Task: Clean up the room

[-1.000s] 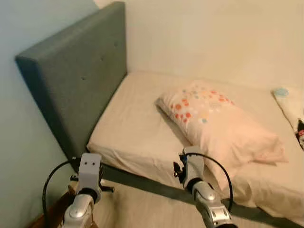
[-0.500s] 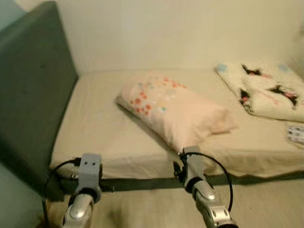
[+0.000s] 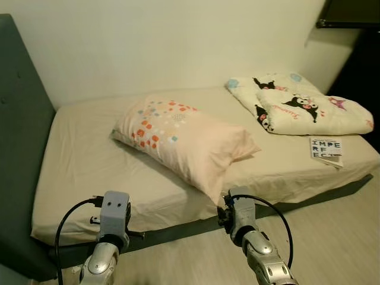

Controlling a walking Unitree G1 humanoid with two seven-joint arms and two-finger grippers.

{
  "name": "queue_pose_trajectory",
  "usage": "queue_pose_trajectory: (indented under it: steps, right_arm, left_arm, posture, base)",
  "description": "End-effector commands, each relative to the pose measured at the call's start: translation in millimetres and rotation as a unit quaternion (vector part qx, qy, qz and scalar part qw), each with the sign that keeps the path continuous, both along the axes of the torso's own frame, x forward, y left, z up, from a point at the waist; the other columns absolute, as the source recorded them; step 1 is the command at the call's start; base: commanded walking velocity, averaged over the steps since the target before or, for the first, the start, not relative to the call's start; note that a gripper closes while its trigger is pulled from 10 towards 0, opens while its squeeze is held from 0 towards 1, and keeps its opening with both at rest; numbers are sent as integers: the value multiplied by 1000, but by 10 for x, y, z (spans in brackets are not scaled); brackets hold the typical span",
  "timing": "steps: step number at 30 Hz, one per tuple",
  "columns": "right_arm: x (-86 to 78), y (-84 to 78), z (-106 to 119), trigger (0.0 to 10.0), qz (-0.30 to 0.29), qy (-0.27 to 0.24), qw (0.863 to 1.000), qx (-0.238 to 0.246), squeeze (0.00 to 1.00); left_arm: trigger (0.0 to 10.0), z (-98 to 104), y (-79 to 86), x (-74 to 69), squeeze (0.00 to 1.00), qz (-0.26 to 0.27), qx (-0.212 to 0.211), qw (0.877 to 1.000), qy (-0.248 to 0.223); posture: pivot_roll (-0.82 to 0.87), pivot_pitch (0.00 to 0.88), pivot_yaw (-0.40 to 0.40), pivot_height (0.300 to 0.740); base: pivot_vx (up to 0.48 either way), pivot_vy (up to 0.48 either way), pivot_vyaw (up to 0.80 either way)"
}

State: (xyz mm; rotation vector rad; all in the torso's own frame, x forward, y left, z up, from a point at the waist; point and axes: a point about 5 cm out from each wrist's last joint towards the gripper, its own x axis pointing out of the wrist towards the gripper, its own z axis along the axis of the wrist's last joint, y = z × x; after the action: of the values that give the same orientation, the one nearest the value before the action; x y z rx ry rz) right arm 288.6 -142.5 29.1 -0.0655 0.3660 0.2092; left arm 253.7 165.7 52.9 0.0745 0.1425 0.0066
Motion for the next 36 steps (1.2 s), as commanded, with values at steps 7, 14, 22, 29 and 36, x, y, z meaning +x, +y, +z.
queue_pose_trajectory:
  steps: [7, 14, 22, 29, 36]
  right_arm:
    - [6, -24, 24, 10000, -2, -3, 1000, -3, 0]
    - [-1, -32, 22, 10000, -1, -1, 1000, -4, 0]
    - [0, -20, 18, 10000, 1, 1, 1000, -4, 0]
    - [3, -10, 14, 10000, 3, 3, 1000, -7, 0]
    - [10, -24, 13, 10000, 3, 5, 1000, -9, 0]
  left_arm:
    - [10000, 12, -1, -11, 0, -3, -1, 1000, -6]
    - [10000, 9, -5, -18, 0, -3, -3, 1000, -6]
    - [10000, 8, 8, -17, 0, -1, -2, 1000, -6]
    - [10000, -4, 29, -26, 0, 2, -5, 1000, -3]
    - [10000, -17, 71, -24, 0, 17, -6, 1000, 0]
  posture:
    - [-42, 97, -31, 740]
    - [-40, 100, -32, 740]
    - [-38, 102, -34, 740]
    - [-38, 102, -34, 740]
    - [-36, 103, -36, 740]
  base:
    - [384, 0, 0]
    - [384, 0, 0]
    - [384, 0, 0]
    - [315, 0, 0]
    - [0, 0, 0]
